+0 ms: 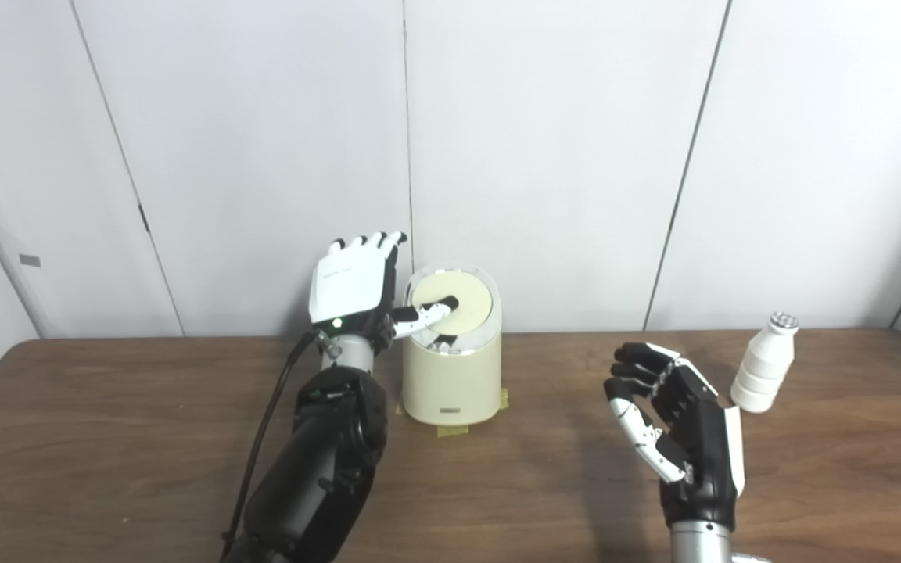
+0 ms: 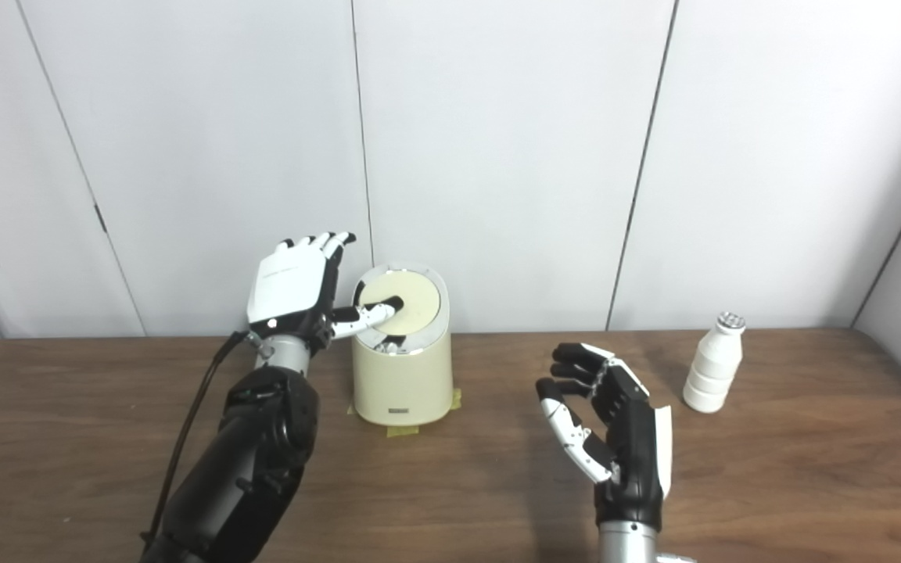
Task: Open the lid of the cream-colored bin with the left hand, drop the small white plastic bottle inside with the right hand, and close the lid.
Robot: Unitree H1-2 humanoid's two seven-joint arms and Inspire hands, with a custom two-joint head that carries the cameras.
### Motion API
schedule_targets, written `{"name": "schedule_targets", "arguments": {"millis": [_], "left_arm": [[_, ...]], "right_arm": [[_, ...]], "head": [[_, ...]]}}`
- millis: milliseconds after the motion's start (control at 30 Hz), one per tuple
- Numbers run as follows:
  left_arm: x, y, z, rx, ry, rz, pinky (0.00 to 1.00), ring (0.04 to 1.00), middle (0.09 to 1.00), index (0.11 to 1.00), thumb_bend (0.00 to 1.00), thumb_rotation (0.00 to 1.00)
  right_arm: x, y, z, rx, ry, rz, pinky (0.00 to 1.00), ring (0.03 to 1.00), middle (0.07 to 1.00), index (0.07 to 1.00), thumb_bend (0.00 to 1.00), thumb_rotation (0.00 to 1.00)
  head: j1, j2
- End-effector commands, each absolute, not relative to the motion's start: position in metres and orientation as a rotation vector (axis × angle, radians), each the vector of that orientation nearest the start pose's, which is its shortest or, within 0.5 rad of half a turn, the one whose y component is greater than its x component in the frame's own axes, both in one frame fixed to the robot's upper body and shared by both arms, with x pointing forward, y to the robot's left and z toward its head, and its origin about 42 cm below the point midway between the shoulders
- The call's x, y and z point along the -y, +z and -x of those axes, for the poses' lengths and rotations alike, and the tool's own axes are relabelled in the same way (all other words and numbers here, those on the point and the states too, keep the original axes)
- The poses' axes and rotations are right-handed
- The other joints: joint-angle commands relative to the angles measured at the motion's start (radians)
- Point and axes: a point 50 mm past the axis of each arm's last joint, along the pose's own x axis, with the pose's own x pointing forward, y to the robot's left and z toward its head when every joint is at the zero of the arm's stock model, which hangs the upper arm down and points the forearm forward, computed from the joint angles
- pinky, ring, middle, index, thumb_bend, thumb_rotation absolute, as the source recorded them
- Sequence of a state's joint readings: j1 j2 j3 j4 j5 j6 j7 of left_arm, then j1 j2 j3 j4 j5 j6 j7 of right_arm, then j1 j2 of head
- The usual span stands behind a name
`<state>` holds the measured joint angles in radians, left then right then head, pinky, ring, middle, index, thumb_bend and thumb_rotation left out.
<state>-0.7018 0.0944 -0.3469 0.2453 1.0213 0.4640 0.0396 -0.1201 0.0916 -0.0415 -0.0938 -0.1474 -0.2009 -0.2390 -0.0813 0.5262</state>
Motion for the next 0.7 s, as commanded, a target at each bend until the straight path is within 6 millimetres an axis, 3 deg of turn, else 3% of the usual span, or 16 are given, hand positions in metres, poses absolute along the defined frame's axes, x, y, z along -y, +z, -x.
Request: {"name": "schedule_targets", "arguments": {"millis": [0,333,667], "left_arm": [[-0.114,0.293,-0.467,0.332,0.192,-1.256,1.0,0.956,0.94,0.924,0.72,0.57],[-0.112,0.282,-0.468,0.304,0.176,-1.283,1.0,0.953,0.936,0.927,0.78,0.49],[-0.113,0.276,-0.472,0.286,0.195,-1.308,1.0,0.935,0.922,0.911,0.78,0.31]], "right_arm": [[0.189,0.188,-0.316,0.488,-0.243,-0.006,0.55,0.627,0.645,0.605,0.25,0.24],[0.188,0.188,-0.316,0.479,-0.254,0.003,0.56,0.629,0.645,0.606,0.25,0.26],[0.188,0.189,-0.317,0.487,-0.255,0.004,0.55,0.622,0.642,0.603,0.24,0.23]], "head": [[-0.003,0.001],[-0.007,0.006],[-0.008,0.008]]}}
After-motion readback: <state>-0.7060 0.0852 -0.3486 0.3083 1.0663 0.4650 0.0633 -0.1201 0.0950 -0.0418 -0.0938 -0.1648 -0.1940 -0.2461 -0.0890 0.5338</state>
